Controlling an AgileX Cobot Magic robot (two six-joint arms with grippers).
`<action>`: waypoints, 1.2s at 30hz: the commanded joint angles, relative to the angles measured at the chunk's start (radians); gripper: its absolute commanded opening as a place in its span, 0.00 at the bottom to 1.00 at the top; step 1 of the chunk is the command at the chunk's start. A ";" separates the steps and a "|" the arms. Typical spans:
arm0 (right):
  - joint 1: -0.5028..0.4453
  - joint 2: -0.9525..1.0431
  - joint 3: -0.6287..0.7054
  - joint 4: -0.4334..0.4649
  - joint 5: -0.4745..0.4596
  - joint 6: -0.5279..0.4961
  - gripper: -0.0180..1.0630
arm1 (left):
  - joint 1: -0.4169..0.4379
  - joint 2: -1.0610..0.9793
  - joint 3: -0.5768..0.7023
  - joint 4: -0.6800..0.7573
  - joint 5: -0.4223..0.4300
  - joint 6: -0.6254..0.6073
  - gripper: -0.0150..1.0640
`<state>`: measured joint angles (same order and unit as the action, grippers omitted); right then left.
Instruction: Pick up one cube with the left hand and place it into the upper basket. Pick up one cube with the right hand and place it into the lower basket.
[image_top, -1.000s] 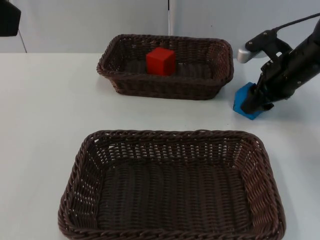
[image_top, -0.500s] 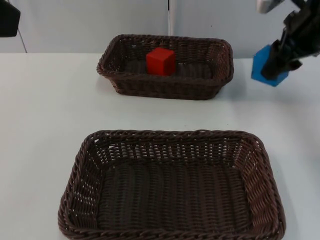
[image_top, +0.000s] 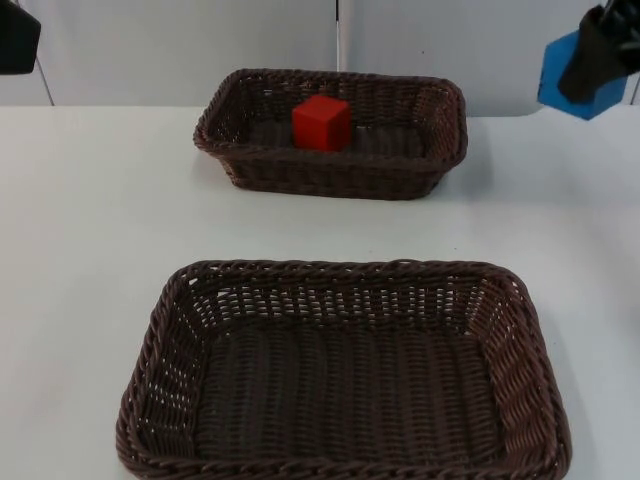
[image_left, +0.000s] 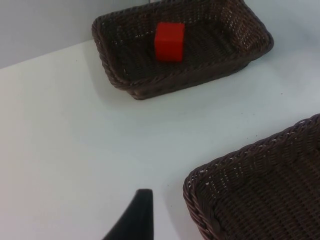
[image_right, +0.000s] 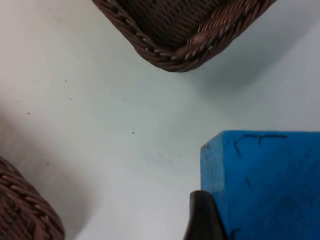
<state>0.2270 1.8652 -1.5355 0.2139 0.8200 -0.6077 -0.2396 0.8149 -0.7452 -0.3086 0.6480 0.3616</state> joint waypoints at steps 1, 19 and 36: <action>0.001 -0.028 0.000 -0.003 0.017 0.020 0.01 | -0.004 -0.007 0.004 0.009 -0.004 -0.002 0.99; 0.001 -0.241 0.231 -0.003 -0.076 0.064 0.01 | -0.004 -0.007 0.004 0.009 -0.002 -0.002 0.99; 0.031 -0.258 0.275 0.078 -0.063 0.064 0.01 | -0.004 -0.007 0.004 0.005 -0.004 -0.002 0.99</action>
<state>0.2447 1.6206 -1.2609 0.2842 0.7523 -0.5411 -0.2396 0.8149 -0.7452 -0.3086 0.6480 0.3616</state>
